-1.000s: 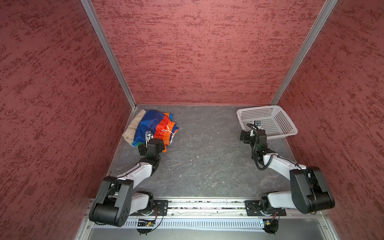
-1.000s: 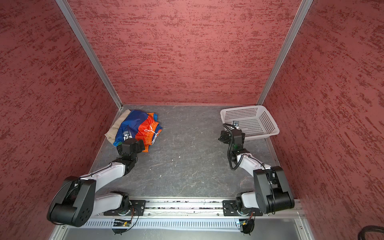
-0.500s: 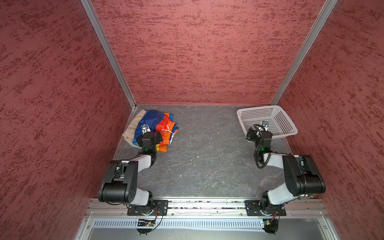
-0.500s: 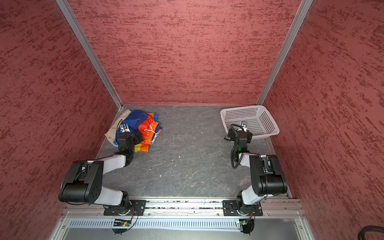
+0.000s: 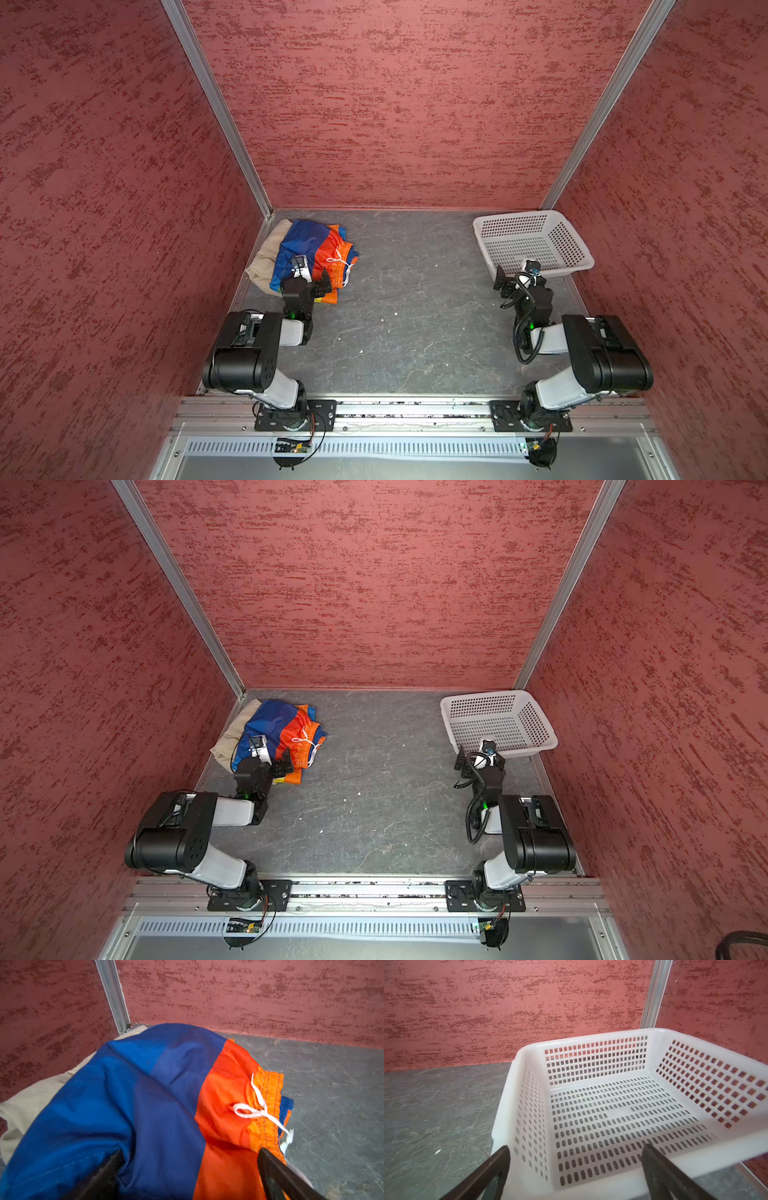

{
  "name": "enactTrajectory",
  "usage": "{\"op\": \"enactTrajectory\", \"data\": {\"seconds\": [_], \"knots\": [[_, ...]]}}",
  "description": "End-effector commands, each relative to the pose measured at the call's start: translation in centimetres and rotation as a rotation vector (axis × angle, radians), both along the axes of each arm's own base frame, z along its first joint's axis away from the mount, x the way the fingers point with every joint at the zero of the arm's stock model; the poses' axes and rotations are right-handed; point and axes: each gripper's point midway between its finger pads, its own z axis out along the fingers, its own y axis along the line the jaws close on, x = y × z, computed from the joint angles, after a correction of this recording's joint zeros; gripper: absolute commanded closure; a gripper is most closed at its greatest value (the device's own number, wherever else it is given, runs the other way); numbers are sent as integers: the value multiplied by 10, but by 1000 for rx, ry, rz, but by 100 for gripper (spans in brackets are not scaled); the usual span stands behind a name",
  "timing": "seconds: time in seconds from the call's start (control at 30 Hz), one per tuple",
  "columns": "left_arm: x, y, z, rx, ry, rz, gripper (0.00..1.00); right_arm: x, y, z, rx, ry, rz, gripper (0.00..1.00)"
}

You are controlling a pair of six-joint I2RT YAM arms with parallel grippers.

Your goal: Fold and stack the shorts

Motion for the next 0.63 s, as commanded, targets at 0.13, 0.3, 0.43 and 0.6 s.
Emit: {"op": "enactTrajectory", "data": {"seconds": [0.13, 0.3, 0.43, 0.6], "knots": [[10, -4, 15, -17, -45, -49, 1, 2, 1, 5, 2, -21, 16, 1], [10, -4, 15, -18, -41, -50, 1, 7, 3, 2, 5, 0, 27, 1], [10, -4, 15, -17, -45, -49, 1, 10, -1, 1, 36, 11, 43, 1], [10, -4, 15, -17, -44, -50, 0, 7, -1, 3, 33, -4, 43, 1]]}}
